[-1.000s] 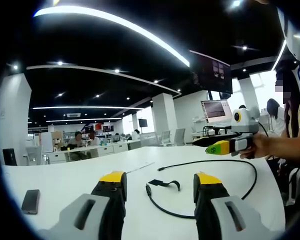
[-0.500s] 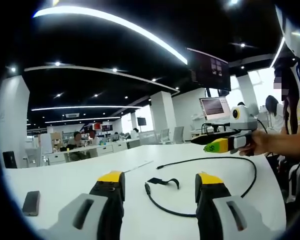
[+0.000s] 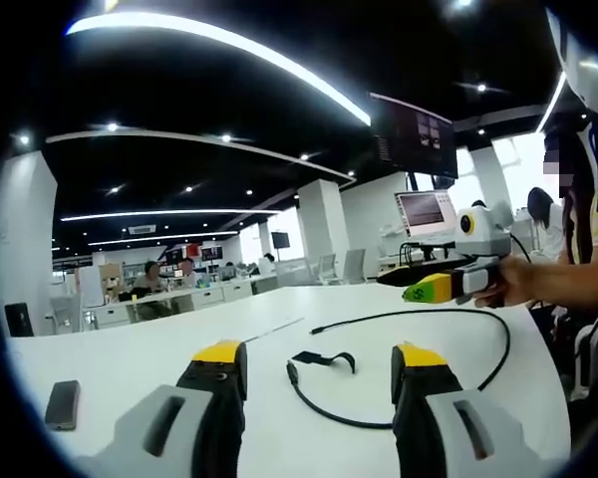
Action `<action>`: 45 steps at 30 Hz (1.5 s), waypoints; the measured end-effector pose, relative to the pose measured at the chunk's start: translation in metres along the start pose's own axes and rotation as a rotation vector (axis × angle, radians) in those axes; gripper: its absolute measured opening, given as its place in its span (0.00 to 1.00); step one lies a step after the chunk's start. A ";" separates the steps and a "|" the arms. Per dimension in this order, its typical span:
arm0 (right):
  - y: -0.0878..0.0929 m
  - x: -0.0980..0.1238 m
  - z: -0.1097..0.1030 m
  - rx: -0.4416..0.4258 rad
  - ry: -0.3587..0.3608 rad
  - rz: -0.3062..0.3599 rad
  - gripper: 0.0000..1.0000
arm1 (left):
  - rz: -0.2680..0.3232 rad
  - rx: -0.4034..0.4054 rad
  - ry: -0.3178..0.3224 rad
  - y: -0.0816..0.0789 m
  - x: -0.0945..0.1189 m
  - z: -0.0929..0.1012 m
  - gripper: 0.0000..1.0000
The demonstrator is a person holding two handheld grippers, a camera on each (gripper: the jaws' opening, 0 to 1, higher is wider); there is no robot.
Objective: Find the charging cable on the desk, coil it up and secure with Velcro.
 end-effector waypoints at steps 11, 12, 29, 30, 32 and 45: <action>0.002 -0.003 0.001 0.001 -0.002 -0.011 0.59 | -0.004 0.000 -0.005 0.003 0.002 -0.001 0.58; 0.002 -0.004 0.001 0.001 -0.003 -0.012 0.59 | -0.005 0.000 -0.007 0.003 0.002 -0.002 0.58; 0.002 -0.006 0.002 -0.002 -0.012 -0.017 0.59 | -0.002 -0.014 -0.023 -0.003 0.003 -0.004 0.58; 0.002 -0.006 0.002 -0.001 -0.013 -0.018 0.59 | -0.003 -0.015 -0.023 -0.003 0.003 -0.004 0.58; 0.003 -0.006 0.001 0.000 -0.014 -0.022 0.59 | -0.004 -0.014 -0.022 -0.003 0.003 -0.003 0.57; 0.002 -0.006 0.001 0.003 -0.014 -0.027 0.59 | -0.011 -0.019 -0.013 -0.003 0.000 -0.002 0.57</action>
Point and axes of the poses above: the point that each gripper's makers call its tool centre point, and the gripper's own axes: x roughly backward along the fingers, z roughly to its right, y roughly out of its underside, the point moved 9 cm from there along x, roughly backward along the fingers, and after that the axes turned 13 degrees about -z, right-handed, at the moved point
